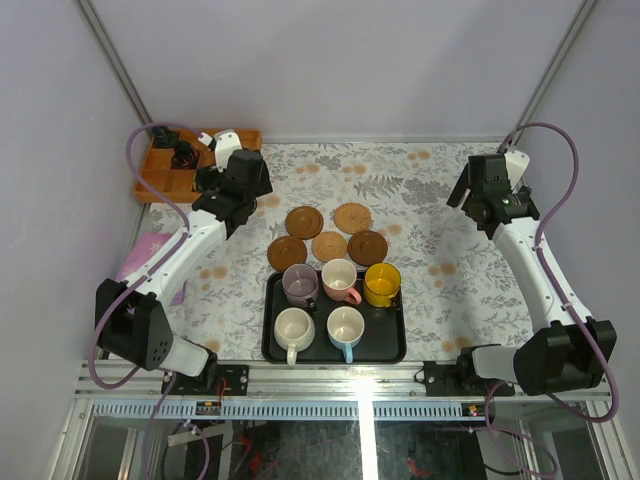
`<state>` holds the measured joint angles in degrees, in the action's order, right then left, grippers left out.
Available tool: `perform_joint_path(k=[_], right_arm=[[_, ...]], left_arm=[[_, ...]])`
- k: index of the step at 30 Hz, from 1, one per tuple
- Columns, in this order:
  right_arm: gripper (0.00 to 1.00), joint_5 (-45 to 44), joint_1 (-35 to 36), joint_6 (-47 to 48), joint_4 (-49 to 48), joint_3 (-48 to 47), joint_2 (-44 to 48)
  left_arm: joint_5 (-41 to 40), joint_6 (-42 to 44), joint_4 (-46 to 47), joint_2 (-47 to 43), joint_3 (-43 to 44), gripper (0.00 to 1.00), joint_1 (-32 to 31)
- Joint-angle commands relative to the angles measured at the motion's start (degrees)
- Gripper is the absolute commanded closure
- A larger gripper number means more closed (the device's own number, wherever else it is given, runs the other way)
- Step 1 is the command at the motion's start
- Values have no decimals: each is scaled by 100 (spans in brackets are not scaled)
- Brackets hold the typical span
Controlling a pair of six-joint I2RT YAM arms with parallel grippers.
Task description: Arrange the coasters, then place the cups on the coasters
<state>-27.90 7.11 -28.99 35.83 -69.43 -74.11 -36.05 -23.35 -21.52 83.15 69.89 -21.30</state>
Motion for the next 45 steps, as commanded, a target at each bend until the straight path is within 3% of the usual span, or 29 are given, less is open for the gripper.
perform_joint_path(k=[1, 16, 23, 30, 34, 39, 40, 43, 45], right_arm=[[1, -232, 7, 151, -196, 14, 276], [1, -338, 6, 151, -321, 151, 542], [1, -362, 8, 345, -568, 151, 687], [1, -110, 9, 654, -833, 192, 843], [1, 348, 9, 684, -714, 144, 754], [1, 1453, 15, 447, -976, 444, 476], [6, 1650, 15, 333, -1042, 489, 404], [29, 1861, 178, 10, -1147, 550, 183], [49, 1897, 396, -119, -1303, 662, 38]], left_arm=[[-173, -137, 33, -104, -48, 0, 64], [-334, -244, -12, -168, -122, 0, 82], [-188, -229, -1, -177, -18, 6, 115], [134, -473, -208, 373, 414, 12, 117], [571, -655, -226, 698, 594, 44, 111], [892, -85, 121, 901, 538, 59, 65], [901, 87, 129, 942, 516, 65, 65], [847, 563, 138, 1053, 378, 99, 60], [867, 631, 40, 1064, 230, 100, 59]])
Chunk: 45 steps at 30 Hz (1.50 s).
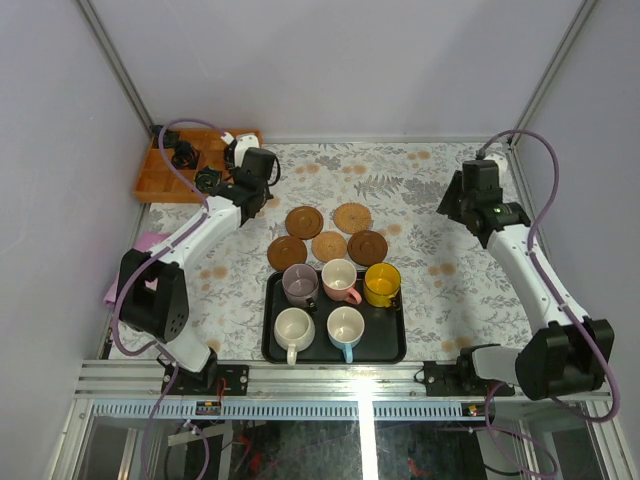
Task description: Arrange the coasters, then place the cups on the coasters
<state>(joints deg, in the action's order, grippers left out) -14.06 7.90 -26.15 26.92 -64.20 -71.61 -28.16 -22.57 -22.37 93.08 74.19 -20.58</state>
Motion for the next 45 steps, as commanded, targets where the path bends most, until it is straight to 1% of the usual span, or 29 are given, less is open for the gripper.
perform_joint_path(k=[1, 2, 3, 5, 6, 9, 15, 23, 29, 32, 40, 45], right_arm=[[62, 566, 436, -415, -434, 122, -349], [74, 623, 546, -389, -359, 29, -520], [83, 623, 670, -352, -229, -150, -706], [96, 491, 949, -254, 81, -594, -1067], [99, 438, 1062, -222, 172, -720, -1197], [100, 525, 1273, -240, -45, -725, -1370], [100, 1234, 1317, -369, -442, -656, -1743], [100, 1818, 1361, -39, -141, -1110, -2843], [100, 2019, 1368, 68, -160, -1213, -3166], [100, 2268, 1365, 70, -180, -1296, -3313], [100, 2814, 1394, 88, -116, -1507, -3778], [100, 2937, 1423, 137, -5, -1486, -3940]], left_arm=[[168, 513, 124, 20, -343, 100, -8], [299, 474, 150, -58, -510, 100, -8], [465, 446, 206, -163, -678, 100, -10], [756, 392, 286, -328, -960, 100, -9], [858, 360, 294, -385, -1061, 100, -8], [1092, 234, 245, -429, -1243, 100, -18], [1413, 66, 180, -235, -1380, 100, -38], [1853, -117, 365, 328, -1412, 100, -228], [1983, -199, 479, 684, -1307, 100, -452], [2045, -217, 517, 805, -1287, 100, -490], [1846, -427, 442, 1057, -1357, 100, -491], [1481, -623, 214, 1281, -1244, 100, -491]])
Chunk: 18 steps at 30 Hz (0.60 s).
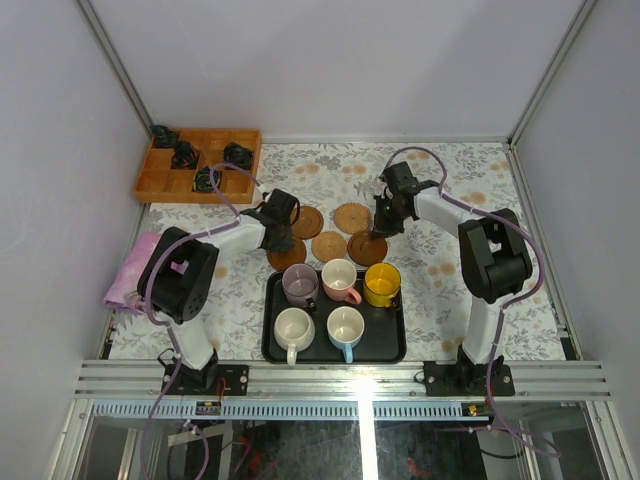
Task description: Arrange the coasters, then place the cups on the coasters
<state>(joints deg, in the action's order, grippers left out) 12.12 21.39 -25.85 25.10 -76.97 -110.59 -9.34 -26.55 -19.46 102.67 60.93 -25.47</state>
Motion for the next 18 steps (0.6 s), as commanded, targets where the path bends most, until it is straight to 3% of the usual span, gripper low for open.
perform_joint_path(k=[1, 10, 18], right_arm=[[100, 344, 76, 106, 185, -196, -64], [100, 436, 149, 86, 352, -292, -344], [100, -678, 147, 32, 1086, -680, -760]], left_arm=[[-545, -254, -140, 368, 123, 100, -1], [-1312, -363, -655, 750, 523, 100, 205], [-1287, -503, -736, 984, 700, 100, 621]])
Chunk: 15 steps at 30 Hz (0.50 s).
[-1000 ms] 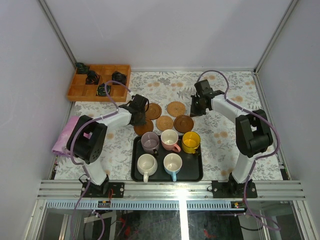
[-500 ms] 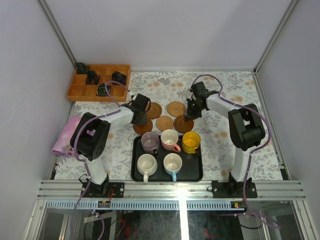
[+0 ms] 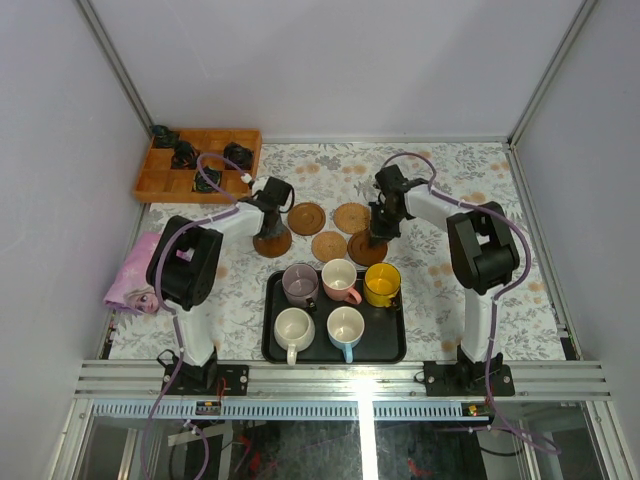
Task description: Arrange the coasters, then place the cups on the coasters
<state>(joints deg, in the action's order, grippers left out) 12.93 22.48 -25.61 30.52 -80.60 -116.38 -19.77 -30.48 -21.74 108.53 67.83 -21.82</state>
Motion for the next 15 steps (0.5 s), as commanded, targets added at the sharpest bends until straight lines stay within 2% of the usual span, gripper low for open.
perform_joint_path(k=[1, 7, 15], right_arm=[[100, -947, 32, -19, 605, -342, -217], [100, -1831, -190, -203, 740, -446, -312], [100, -2100, -926, -236, 505, -729, -526]], left_arm=[[-228, -89, -507, 447, 61, 100, 286], [-412, 80, -665, 783, 636, 100, 343], [-505, 252, -789, 1194, 1263, 100, 461]])
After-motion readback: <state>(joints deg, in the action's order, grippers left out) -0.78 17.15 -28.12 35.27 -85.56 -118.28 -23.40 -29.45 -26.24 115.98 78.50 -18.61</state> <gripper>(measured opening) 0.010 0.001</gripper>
